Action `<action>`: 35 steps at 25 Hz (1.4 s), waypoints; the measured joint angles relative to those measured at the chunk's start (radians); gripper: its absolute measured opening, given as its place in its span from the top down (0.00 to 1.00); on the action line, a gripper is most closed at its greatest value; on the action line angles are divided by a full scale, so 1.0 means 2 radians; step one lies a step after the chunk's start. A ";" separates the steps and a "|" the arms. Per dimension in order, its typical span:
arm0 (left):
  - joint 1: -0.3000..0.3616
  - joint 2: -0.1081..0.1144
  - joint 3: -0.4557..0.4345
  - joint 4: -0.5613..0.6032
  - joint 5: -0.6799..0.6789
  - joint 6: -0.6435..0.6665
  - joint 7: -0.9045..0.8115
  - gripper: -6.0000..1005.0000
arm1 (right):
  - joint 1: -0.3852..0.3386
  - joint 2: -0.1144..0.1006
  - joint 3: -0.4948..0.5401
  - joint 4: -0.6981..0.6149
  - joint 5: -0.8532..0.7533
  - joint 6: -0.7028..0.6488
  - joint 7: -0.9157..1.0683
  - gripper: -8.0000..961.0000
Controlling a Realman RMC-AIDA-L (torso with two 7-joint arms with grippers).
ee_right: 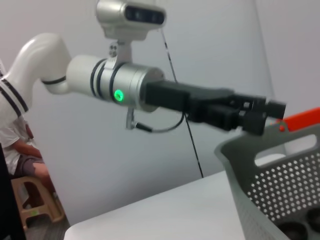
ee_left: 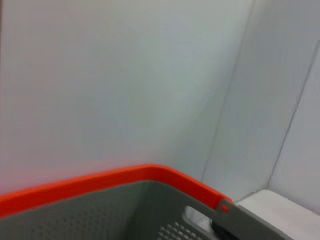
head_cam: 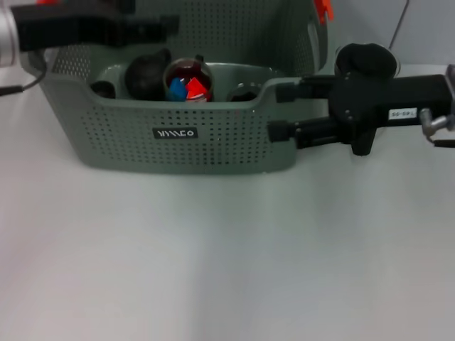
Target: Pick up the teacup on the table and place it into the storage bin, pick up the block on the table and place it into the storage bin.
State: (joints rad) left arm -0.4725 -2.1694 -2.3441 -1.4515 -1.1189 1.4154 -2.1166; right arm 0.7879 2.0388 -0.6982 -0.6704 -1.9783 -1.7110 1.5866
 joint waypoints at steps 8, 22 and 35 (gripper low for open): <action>0.055 0.002 -0.054 0.039 -0.087 0.102 0.062 0.06 | 0.003 0.003 0.000 -0.003 0.002 -0.022 0.000 0.04; 0.083 0.007 -0.180 0.121 -0.114 0.261 0.144 0.06 | -0.004 0.005 -0.022 -0.009 0.003 -0.037 -0.001 0.04; 0.094 0.011 -0.176 0.190 -0.061 0.266 0.217 0.06 | -0.006 0.010 -0.095 -0.002 -0.017 0.008 0.004 0.05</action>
State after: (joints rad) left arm -0.2843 -2.1483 -2.6964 -1.0707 -1.2413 1.9470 -1.6820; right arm 0.7756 2.0585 -0.8892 -0.6750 -2.0120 -1.6956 1.5940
